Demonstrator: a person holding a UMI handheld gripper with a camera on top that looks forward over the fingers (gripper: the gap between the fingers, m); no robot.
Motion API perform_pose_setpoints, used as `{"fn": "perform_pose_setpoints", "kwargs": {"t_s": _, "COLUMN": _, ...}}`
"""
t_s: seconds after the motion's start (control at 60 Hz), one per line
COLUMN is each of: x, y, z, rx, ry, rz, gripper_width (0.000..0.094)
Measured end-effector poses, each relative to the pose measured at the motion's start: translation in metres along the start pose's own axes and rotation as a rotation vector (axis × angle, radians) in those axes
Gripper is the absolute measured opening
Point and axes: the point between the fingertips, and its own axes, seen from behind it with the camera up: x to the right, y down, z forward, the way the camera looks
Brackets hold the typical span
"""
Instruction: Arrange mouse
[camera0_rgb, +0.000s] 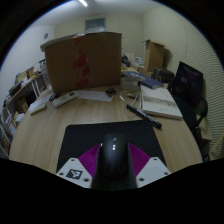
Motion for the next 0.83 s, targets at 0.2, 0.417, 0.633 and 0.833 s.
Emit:
{"fn": "perform_pose_setpoints", "kwargs": {"t_s": 0.2, "x": -0.001, "y": 0.007, "z": -0.004, "rx": -0.085, "ry": -0.009, "rz": -0.020, "gripper_width": 0.0769}}
{"fn": "perform_pose_setpoints", "kwargs": {"t_s": 0.417, "x": -0.019, "y": -0.009, "z": -0.048, "rx": -0.067, "ry": 0.040, "rz": 0.011, "gripper_width": 0.0777}}
{"fn": "perform_pose_setpoints", "kwargs": {"t_s": 0.633, "x": -0.061, "y": -0.015, "z": -0.125, "rx": -0.052, "ry": 0.088, "rz": 0.017, "gripper_width": 0.0777}}
{"fn": "perform_pose_setpoints", "kwargs": {"t_s": 0.833, "x": -0.116, "y": -0.008, "z": -0.192, "rx": -0.041, "ry": 0.103, "rz": 0.014, "gripper_width": 0.0784}}
